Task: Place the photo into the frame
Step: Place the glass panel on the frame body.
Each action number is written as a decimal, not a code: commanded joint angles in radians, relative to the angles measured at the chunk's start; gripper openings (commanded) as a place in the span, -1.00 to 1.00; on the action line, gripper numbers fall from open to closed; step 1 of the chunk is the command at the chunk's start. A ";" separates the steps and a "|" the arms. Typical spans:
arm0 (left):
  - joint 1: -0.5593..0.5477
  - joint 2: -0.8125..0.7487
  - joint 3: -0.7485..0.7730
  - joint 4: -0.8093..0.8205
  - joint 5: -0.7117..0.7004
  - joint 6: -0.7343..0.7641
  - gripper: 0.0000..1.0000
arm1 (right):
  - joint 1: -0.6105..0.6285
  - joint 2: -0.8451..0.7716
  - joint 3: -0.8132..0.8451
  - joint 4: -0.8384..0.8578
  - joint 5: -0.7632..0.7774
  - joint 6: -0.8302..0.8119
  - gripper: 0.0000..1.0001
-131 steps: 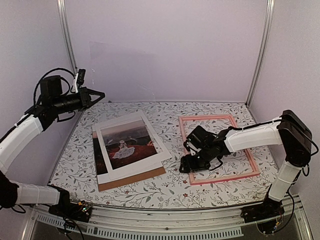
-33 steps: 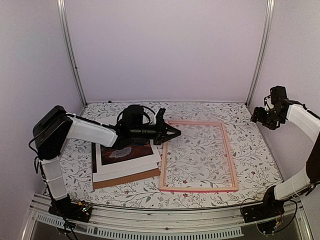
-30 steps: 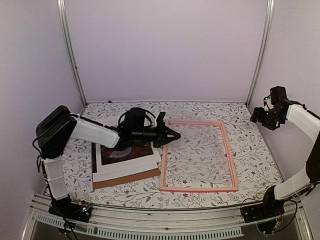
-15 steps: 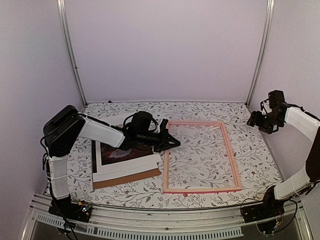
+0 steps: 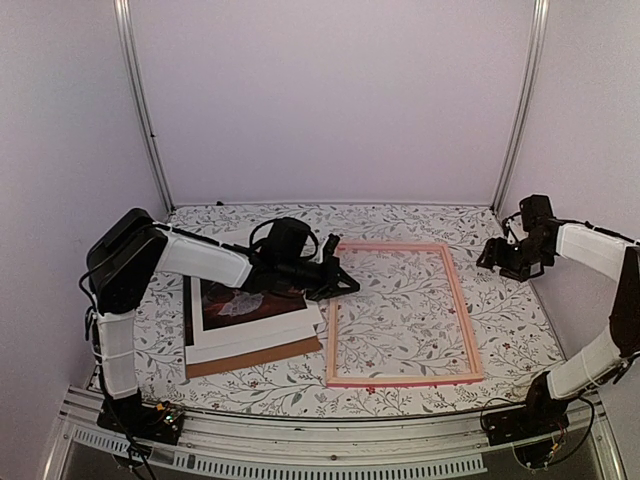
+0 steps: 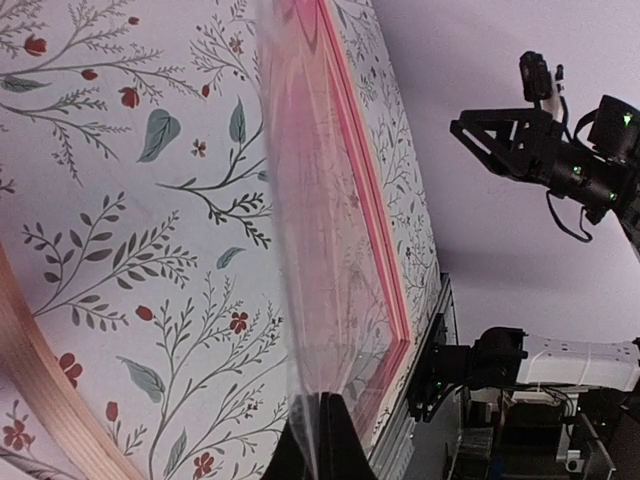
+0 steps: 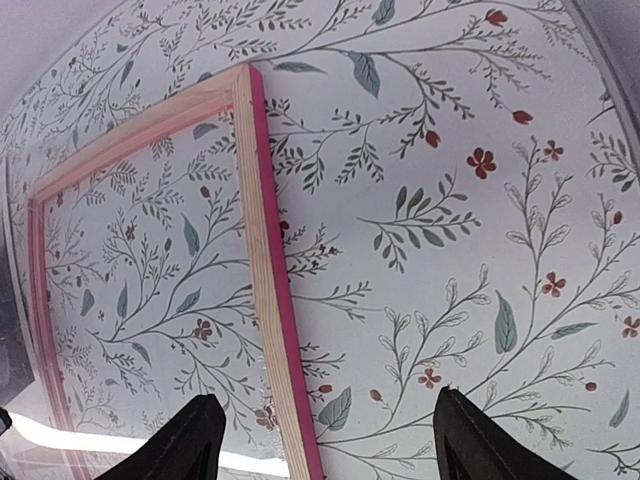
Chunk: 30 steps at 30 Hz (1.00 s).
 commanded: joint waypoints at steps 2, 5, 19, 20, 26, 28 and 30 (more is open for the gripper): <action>-0.002 -0.013 0.022 -0.019 -0.010 0.062 -1.00 | 0.061 0.031 -0.073 0.081 -0.083 0.025 0.52; 0.000 -0.024 0.014 -0.005 0.002 0.055 -1.00 | 0.089 0.046 -0.111 0.111 -0.094 0.036 0.52; 0.025 -0.097 -0.068 0.155 0.060 -0.014 -1.00 | 0.156 0.131 -0.215 0.223 -0.172 0.057 0.50; 0.028 -0.106 -0.075 0.165 0.063 -0.018 -1.00 | 0.164 0.133 -0.220 0.228 -0.176 0.056 0.48; 0.044 -0.151 -0.097 0.165 0.064 -0.026 -1.00 | 0.199 0.123 -0.244 0.259 -0.218 0.069 0.43; 0.048 -0.166 -0.101 0.155 0.062 -0.022 -1.00 | 0.213 0.115 -0.252 0.266 -0.232 0.076 0.42; 0.050 -0.180 -0.104 0.147 0.059 -0.017 -1.00 | 0.228 0.104 -0.256 0.270 -0.246 0.082 0.42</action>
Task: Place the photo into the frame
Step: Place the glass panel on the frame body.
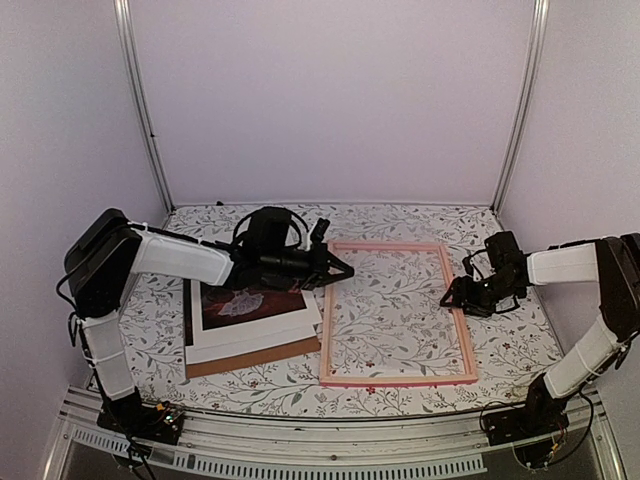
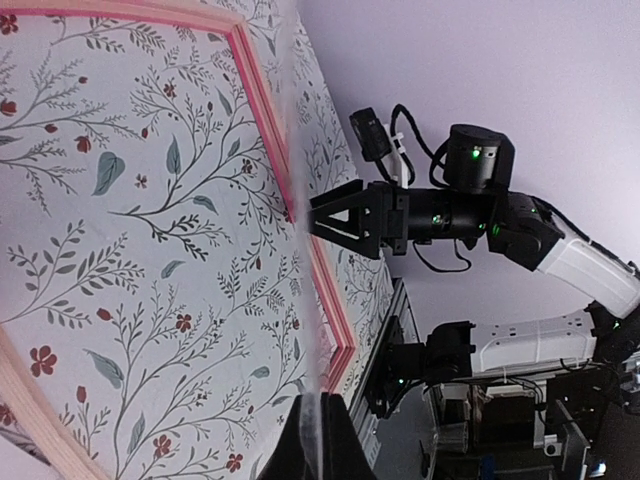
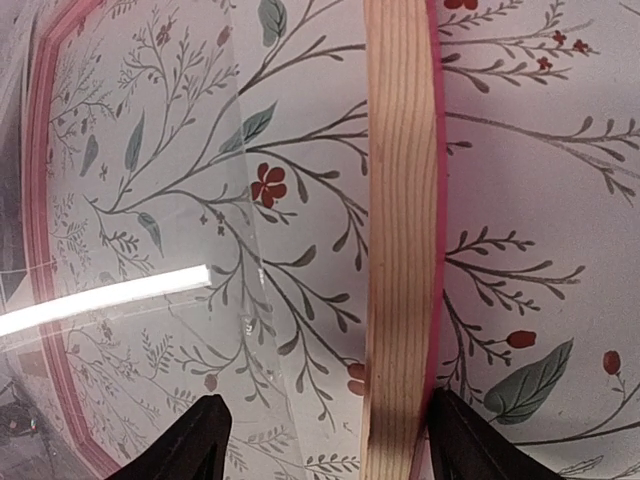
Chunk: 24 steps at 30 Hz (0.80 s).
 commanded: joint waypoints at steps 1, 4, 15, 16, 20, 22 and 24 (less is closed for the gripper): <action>0.017 -0.062 -0.013 0.030 0.009 0.010 -1.00 | 0.037 -0.027 -0.019 0.040 -0.068 0.024 0.42; 0.019 -0.069 -0.011 0.021 0.013 0.013 -1.00 | 0.039 -0.048 -0.017 0.027 -0.051 0.029 0.43; 0.019 -0.070 0.012 0.041 0.044 -0.003 -1.00 | -0.001 -0.156 0.101 -0.106 0.076 0.008 0.57; 0.019 -0.068 0.017 0.050 0.050 -0.011 -1.00 | -0.018 -0.165 0.113 -0.119 0.081 0.002 0.57; 0.016 -0.059 0.040 0.082 0.073 -0.044 -1.00 | -0.098 -0.215 0.148 -0.163 0.103 -0.012 0.57; 0.014 -0.055 0.056 0.093 0.078 -0.055 -1.00 | -0.136 -0.236 0.162 -0.178 0.108 -0.018 0.57; 0.010 -0.045 0.075 0.108 0.086 -0.071 -1.00 | -0.174 -0.255 0.175 -0.191 0.110 -0.025 0.58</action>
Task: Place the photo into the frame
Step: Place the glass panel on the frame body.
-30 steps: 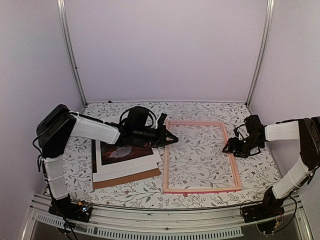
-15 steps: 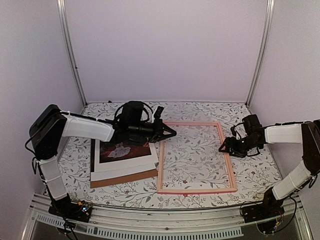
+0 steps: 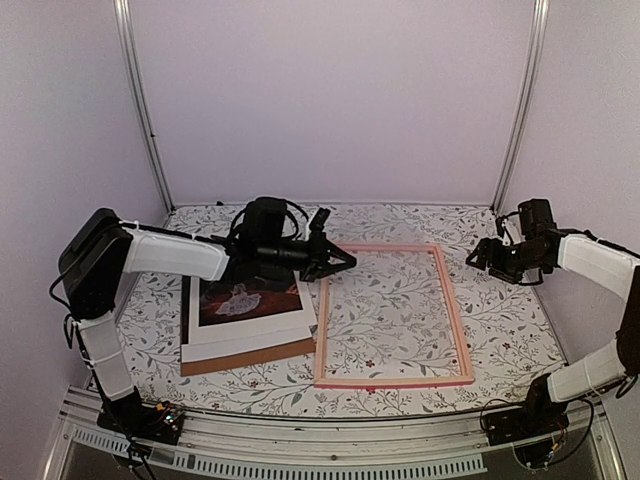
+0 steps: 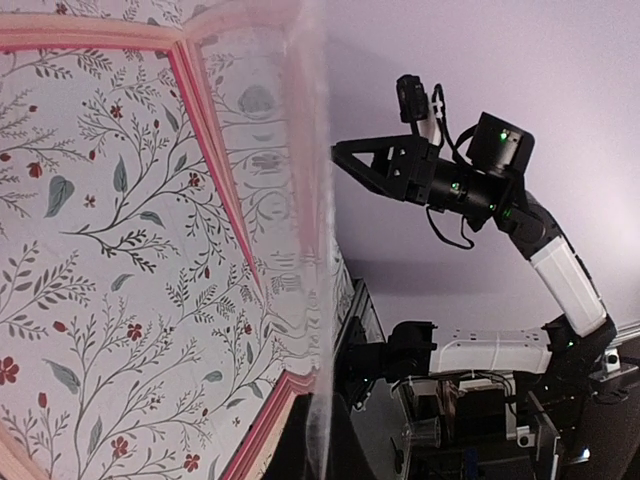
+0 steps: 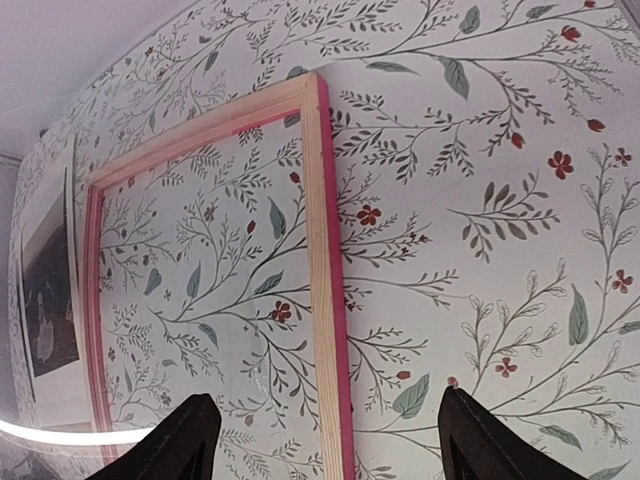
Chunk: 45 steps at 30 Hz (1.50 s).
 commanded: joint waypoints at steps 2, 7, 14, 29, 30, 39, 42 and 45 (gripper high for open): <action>-0.002 0.009 0.074 0.115 0.049 -0.054 -1.00 | -0.101 -0.059 0.053 -0.071 0.029 -0.032 0.58; -0.015 0.046 0.121 0.167 0.069 -0.103 -1.00 | -0.126 -0.054 0.065 -0.087 0.027 -0.051 0.58; -0.031 0.104 0.153 0.202 0.056 -0.141 -1.00 | -0.151 -0.060 0.068 -0.093 0.027 -0.057 0.58; -0.039 0.227 0.068 0.100 0.013 -0.090 -1.00 | -0.155 -0.035 0.054 -0.084 0.001 -0.062 0.58; -0.039 0.225 0.067 0.079 0.000 -0.072 -1.00 | -0.155 -0.033 0.051 -0.083 -0.002 -0.061 0.57; -0.037 0.211 0.054 -0.016 -0.076 0.007 -1.00 | -0.155 -0.022 0.027 -0.075 -0.016 -0.066 0.57; -0.036 0.201 0.048 -0.042 -0.095 0.028 -1.00 | -0.155 -0.016 0.023 -0.070 -0.026 -0.065 0.56; -0.036 0.194 0.039 -0.053 -0.113 0.037 -1.00 | -0.153 -0.005 0.015 -0.059 -0.037 -0.065 0.56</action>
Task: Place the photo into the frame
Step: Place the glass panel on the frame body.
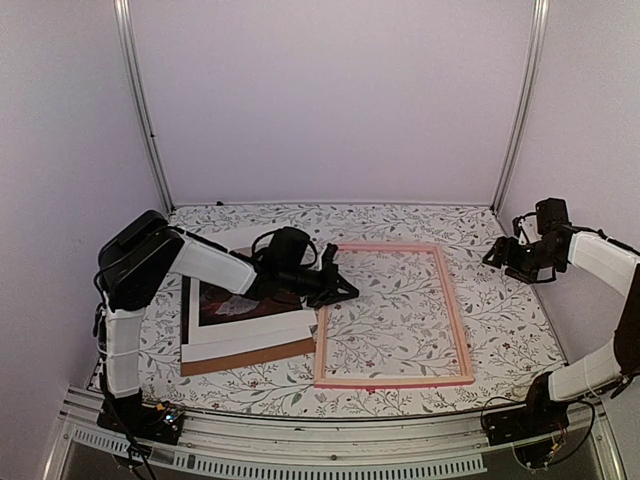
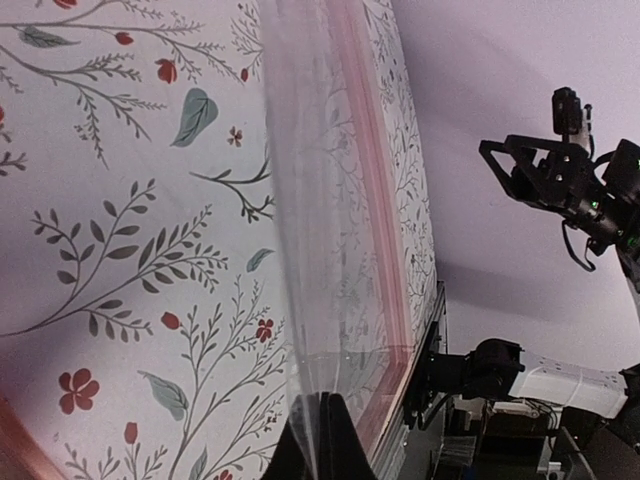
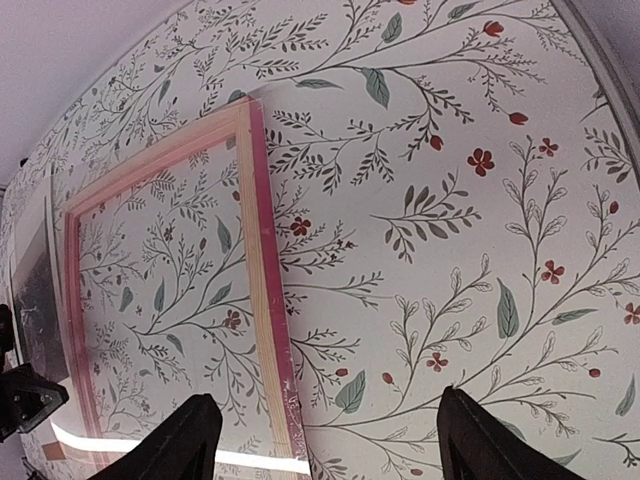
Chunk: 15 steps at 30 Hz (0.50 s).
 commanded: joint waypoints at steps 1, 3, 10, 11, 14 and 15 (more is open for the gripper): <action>-0.006 -0.045 -0.023 -0.035 -0.049 0.053 -1.00 | -0.001 0.018 -0.021 0.026 -0.028 -0.006 0.56; -0.006 -0.049 -0.030 -0.042 -0.063 0.058 -1.00 | 0.000 0.020 -0.029 0.035 -0.033 -0.006 0.56; -0.006 -0.057 -0.043 -0.045 -0.067 0.055 -1.00 | 0.024 0.040 -0.034 0.043 -0.031 -0.006 0.56; -0.005 -0.061 -0.047 -0.046 -0.069 0.057 -1.00 | 0.029 0.043 -0.034 0.044 -0.029 -0.006 0.56; -0.004 -0.070 -0.057 -0.050 -0.077 0.058 -1.00 | 0.048 0.056 -0.032 0.049 -0.022 -0.003 0.56; -0.003 -0.072 -0.058 -0.050 -0.075 0.060 -1.00 | 0.054 0.058 -0.031 0.052 -0.020 -0.003 0.56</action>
